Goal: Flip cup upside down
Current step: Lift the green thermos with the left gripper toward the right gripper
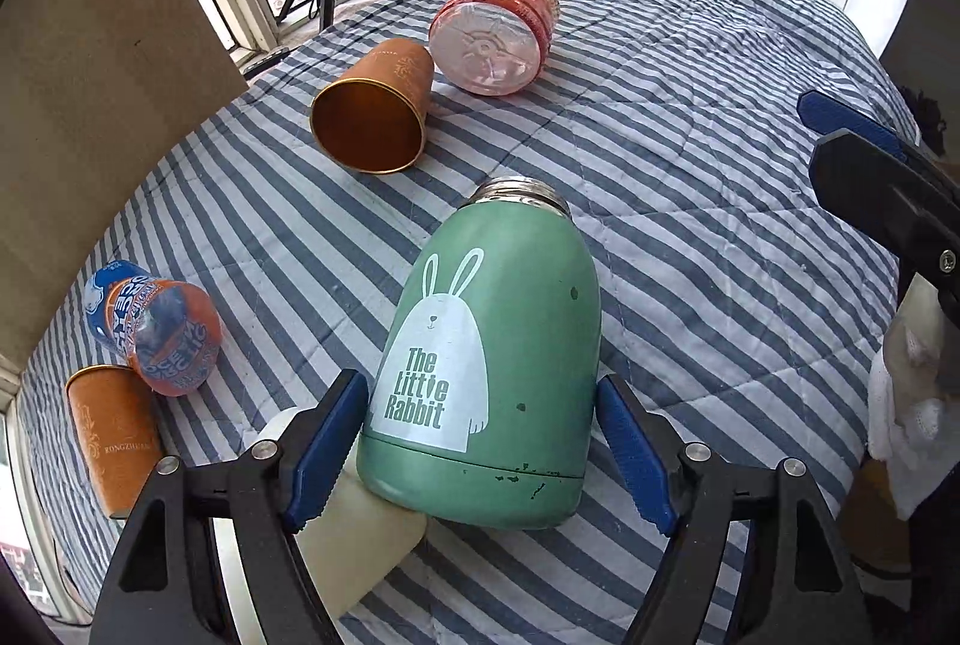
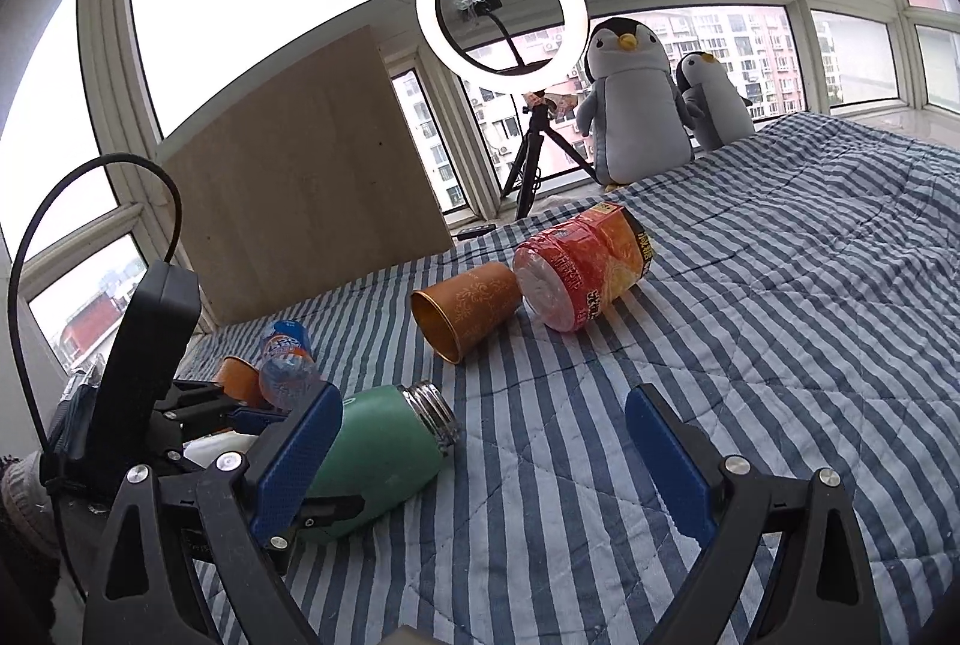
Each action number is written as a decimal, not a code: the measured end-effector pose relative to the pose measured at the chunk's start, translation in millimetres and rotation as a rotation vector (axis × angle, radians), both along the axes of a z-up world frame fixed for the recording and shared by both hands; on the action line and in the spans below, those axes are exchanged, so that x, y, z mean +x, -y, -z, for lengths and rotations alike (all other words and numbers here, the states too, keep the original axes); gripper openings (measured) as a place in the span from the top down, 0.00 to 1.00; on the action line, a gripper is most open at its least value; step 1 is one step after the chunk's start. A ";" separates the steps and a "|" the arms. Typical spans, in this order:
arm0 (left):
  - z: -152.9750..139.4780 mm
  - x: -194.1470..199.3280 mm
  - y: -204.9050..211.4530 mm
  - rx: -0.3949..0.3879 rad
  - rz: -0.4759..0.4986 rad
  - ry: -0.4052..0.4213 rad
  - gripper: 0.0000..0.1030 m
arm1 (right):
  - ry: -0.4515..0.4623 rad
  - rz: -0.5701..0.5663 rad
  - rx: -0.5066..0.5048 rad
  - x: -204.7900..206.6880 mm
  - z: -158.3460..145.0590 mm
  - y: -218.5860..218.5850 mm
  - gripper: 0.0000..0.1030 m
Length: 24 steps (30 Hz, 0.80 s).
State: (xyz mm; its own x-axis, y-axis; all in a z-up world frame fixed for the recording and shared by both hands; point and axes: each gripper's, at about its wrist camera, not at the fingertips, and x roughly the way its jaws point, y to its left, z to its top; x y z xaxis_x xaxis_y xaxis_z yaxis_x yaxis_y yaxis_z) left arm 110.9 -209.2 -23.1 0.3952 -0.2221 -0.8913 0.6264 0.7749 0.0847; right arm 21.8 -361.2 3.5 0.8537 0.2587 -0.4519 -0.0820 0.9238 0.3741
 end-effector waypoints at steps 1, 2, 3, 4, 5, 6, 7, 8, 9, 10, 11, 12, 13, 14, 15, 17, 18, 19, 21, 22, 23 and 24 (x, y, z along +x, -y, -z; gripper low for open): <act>0.0 -6.1 -2.3 -0.011 0.002 -0.004 0.21 | -0.002 -0.016 -0.021 -2.9 -0.5 -3.2 0.10; -0.5 -10.2 -5.0 -0.020 0.008 -0.008 0.21 | -0.004 -0.033 -0.045 -6.6 -0.8 -7.5 0.12; -1.4 -15.2 -7.2 -0.034 0.007 -0.012 0.21 | -0.005 -0.053 -0.064 -10.0 -0.9 -11.7 0.14; -2.6 -20.9 -10.1 -0.051 0.004 -0.016 0.21 | -0.007 -0.069 -0.082 -13.9 -0.2 -15.9 0.15; -3.6 -25.4 -12.2 -0.068 0.003 -0.020 0.22 | -0.009 -0.080 -0.096 -16.7 0.0 -19.7 0.17; -4.6 -30.3 -13.3 -0.082 0.008 -0.024 0.23 | -0.011 -0.091 -0.106 -20.5 0.8 -23.2 0.18; -6.3 -36.6 -14.2 -0.097 0.015 -0.017 0.25 | -0.012 -0.102 -0.112 -23.7 1.6 -26.2 0.19; -9.4 -45.0 -14.1 -0.109 0.027 -0.001 0.26 | -0.015 -0.111 -0.114 -25.9 2.4 -28.4 0.21; -12.4 -51.3 -14.3 -0.120 0.042 0.009 0.26 | -0.018 -0.116 -0.114 -28.0 3.6 -30.0 0.23; -16.1 -56.5 -15.6 -0.133 0.054 0.017 0.26 | -0.023 -0.119 -0.115 -29.5 5.1 -31.2 0.24; -19.6 -60.7 -18.5 -0.146 0.055 0.022 0.25 | -0.030 -0.122 -0.114 -30.5 6.8 -32.4 0.25; -23.2 -65.0 -22.9 -0.164 0.059 0.023 0.25 | -0.037 -0.123 -0.112 -31.3 8.7 -33.2 0.26; -27.5 -71.5 -28.8 -0.183 0.065 0.031 0.25 | -0.044 -0.123 -0.112 -32.0 10.5 -33.9 0.26; -30.3 -76.3 -35.7 -0.189 0.067 0.048 0.24 | -0.049 -0.122 -0.113 -33.1 12.0 -34.9 0.26; -33.2 -82.4 -43.3 -0.192 0.072 0.074 0.24 | -0.054 -0.123 -0.114 -34.5 13.5 -35.7 0.26; -35.1 -96.4 -58.1 -0.203 0.080 0.117 0.24 | -0.058 -0.129 -0.119 -38.1 15.4 -38.4 0.28; -33.9 -102.2 -64.6 -0.211 0.083 0.129 0.24 | -0.056 -0.132 -0.126 -40.1 16.2 -40.4 0.30; -30.2 -107.5 -70.8 -0.219 0.091 0.131 0.24 | -0.054 -0.137 -0.135 -42.2 16.9 -42.9 0.31; -18.3 -112.1 -77.6 -0.228 0.117 0.116 0.24 | -0.052 -0.151 -0.158 -46.8 20.0 -50.6 0.32; -10.5 -112.3 -79.7 -0.224 0.123 0.107 0.24 | -0.051 -0.161 -0.169 -49.1 21.9 -55.6 0.32; -4.4 -110.3 -80.9 -0.220 0.124 0.100 0.24 | -0.052 -0.172 -0.185 -51.2 24.0 -62.2 0.32; 2.3 -106.1 -82.0 -0.226 0.128 0.085 0.24 | -0.052 -0.184 -0.201 -52.9 25.7 -68.8 0.32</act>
